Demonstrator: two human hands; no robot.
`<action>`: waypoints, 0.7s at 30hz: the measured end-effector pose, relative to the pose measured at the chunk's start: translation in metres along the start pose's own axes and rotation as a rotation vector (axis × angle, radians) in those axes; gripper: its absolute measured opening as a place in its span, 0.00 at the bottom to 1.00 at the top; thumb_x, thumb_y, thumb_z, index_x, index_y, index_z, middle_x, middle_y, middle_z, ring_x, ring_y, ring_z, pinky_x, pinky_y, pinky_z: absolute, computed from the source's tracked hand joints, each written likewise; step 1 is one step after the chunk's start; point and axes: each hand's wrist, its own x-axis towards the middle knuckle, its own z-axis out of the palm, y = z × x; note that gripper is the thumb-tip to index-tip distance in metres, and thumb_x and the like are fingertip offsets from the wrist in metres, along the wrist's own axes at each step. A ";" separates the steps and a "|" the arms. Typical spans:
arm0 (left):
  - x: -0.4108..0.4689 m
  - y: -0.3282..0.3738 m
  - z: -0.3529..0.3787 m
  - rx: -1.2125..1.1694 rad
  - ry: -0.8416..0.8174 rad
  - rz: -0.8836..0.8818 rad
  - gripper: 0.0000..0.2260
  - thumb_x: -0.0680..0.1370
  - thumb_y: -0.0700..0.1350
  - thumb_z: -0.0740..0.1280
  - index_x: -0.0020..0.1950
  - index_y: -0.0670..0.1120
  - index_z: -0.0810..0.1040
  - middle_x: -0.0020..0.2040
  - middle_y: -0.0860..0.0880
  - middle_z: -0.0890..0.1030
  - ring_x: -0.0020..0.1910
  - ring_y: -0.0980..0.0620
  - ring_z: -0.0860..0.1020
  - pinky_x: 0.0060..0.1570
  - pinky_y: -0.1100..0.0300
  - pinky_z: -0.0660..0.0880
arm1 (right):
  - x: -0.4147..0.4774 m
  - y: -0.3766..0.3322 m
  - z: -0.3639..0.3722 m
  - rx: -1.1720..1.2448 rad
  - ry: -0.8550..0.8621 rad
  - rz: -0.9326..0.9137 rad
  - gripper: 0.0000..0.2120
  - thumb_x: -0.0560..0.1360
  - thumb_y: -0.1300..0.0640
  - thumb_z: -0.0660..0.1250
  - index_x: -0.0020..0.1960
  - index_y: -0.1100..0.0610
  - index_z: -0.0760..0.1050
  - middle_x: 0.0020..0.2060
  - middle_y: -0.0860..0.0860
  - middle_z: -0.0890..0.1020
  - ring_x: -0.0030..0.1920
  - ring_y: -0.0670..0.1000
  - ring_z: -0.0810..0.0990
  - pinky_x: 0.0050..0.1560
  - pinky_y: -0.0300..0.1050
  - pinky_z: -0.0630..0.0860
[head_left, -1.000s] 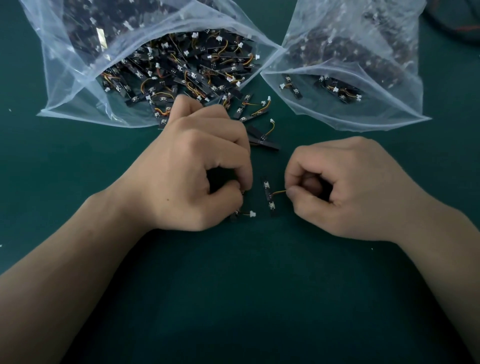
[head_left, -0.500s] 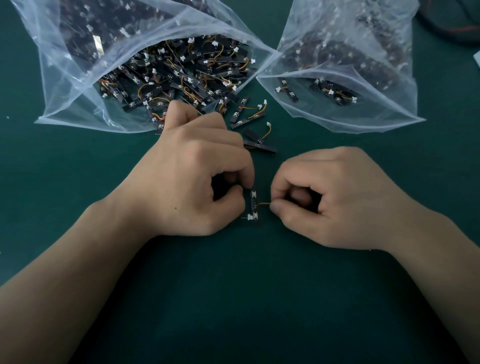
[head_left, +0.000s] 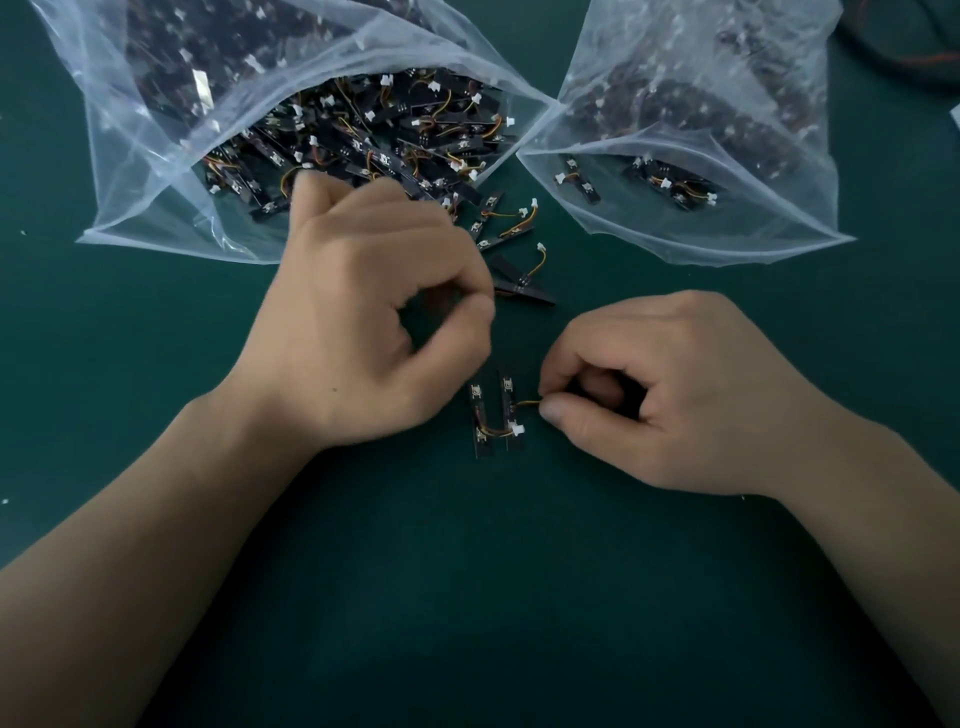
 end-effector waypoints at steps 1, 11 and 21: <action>0.000 -0.001 0.000 -0.029 0.033 -0.002 0.09 0.76 0.42 0.67 0.36 0.46 0.81 0.35 0.54 0.78 0.38 0.48 0.74 0.51 0.44 0.65 | 0.000 0.000 0.000 0.000 0.001 -0.003 0.04 0.76 0.47 0.70 0.45 0.46 0.81 0.31 0.42 0.73 0.34 0.47 0.75 0.34 0.49 0.75; 0.001 -0.007 0.003 -0.233 0.064 0.008 0.08 0.76 0.34 0.67 0.38 0.39 0.83 0.35 0.48 0.80 0.37 0.51 0.77 0.42 0.63 0.68 | 0.001 -0.001 0.004 -0.005 -0.004 -0.052 0.04 0.77 0.49 0.70 0.46 0.46 0.82 0.33 0.43 0.77 0.35 0.44 0.75 0.36 0.50 0.76; 0.001 -0.006 0.002 -0.210 0.064 0.005 0.08 0.75 0.34 0.68 0.37 0.39 0.83 0.34 0.47 0.80 0.36 0.46 0.76 0.43 0.58 0.70 | 0.004 0.003 0.005 0.057 0.201 0.046 0.06 0.79 0.47 0.70 0.51 0.49 0.83 0.39 0.40 0.74 0.38 0.42 0.74 0.37 0.45 0.72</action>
